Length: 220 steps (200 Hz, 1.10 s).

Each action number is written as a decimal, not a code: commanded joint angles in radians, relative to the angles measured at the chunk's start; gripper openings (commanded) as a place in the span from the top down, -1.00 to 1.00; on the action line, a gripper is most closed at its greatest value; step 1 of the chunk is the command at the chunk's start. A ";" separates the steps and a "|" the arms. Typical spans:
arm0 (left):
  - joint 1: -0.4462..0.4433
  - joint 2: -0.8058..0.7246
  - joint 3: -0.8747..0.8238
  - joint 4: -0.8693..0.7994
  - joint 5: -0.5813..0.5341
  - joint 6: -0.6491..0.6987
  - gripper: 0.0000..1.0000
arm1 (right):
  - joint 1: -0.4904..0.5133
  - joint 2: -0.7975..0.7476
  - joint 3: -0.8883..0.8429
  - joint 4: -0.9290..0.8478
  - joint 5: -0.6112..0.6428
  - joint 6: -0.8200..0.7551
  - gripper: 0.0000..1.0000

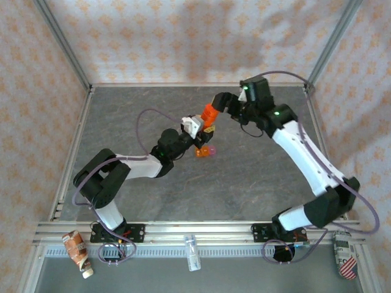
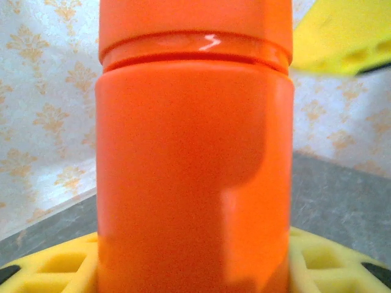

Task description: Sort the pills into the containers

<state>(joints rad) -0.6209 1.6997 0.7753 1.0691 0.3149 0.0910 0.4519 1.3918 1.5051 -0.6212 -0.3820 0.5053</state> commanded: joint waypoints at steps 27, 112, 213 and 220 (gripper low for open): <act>0.059 -0.048 0.009 0.115 0.409 -0.219 1.00 | -0.017 -0.014 0.087 -0.142 -0.080 -0.327 -0.64; 0.064 -0.028 0.042 0.097 0.523 -0.293 1.00 | -0.014 0.126 0.244 -0.292 -0.267 -0.454 -0.54; 0.068 -0.016 0.064 0.094 0.526 -0.300 1.00 | -0.009 0.148 0.202 -0.299 -0.291 -0.450 -0.03; 0.069 -0.016 0.064 0.094 0.524 -0.300 1.00 | -0.008 0.148 0.194 -0.295 -0.290 -0.445 -0.01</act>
<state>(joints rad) -0.5610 1.6890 0.7933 1.1000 0.8307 -0.2020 0.4419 1.5288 1.7149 -0.8978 -0.6643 0.0620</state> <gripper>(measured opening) 0.512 0.524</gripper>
